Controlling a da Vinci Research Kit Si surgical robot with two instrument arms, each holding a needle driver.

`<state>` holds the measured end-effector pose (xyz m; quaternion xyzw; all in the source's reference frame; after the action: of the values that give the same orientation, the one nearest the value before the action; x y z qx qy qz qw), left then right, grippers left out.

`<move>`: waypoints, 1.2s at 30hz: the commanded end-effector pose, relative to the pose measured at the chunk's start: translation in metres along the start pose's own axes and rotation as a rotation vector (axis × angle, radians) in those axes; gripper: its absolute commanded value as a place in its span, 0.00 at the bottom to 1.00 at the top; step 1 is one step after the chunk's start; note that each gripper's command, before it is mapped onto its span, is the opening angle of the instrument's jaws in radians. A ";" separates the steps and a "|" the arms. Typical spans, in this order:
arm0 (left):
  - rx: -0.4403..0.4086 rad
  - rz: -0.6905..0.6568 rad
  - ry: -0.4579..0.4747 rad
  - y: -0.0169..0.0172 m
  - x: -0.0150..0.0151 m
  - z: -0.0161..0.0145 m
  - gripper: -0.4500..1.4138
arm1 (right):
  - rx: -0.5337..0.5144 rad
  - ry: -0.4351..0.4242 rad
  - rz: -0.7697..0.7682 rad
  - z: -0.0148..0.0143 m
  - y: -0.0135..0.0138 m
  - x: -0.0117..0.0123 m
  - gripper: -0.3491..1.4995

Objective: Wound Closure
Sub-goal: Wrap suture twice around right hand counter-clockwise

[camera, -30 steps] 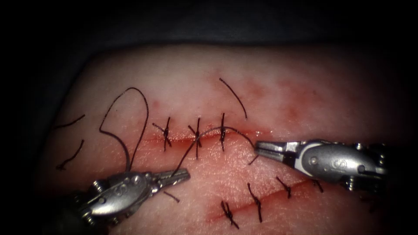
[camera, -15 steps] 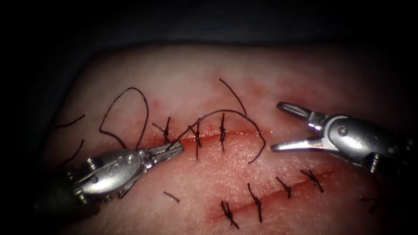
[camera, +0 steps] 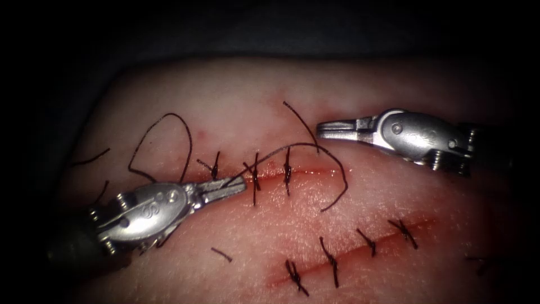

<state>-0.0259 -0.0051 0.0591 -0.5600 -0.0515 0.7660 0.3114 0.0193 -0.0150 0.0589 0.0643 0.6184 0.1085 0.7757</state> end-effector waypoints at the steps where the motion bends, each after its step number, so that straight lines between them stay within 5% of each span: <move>1: -0.001 -0.002 0.005 -0.0005 0.0002 0.0013 0.00 | 0.020 0.024 0.004 0.0018 -0.0002 0.0001 0.00; 19: 0.098 -0.017 -0.035 -0.0028 -0.0033 0.0076 0.00 | -0.011 0.284 0.096 0.0038 -0.0035 0.0056 0.00; 28: 0.152 -0.002 -0.055 -0.0007 -0.0039 0.0081 0.00 | -0.277 0.192 0.150 0.0045 -0.0034 0.0056 0.00; 32: 0.175 0.013 -0.061 0.0014 -0.0041 0.0079 0.00 | -0.368 0.052 0.155 0.0047 -0.0035 0.0054 0.00; 36: 0.196 0.027 -0.069 0.0033 -0.0042 0.0077 0.00 | -0.430 -0.010 0.159 0.0050 -0.0035 0.0055 0.54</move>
<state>-0.0328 -0.0088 0.0636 -0.4987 0.0211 0.7916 0.3524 0.0246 -0.0175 0.0540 -0.0568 0.5645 0.3026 0.7659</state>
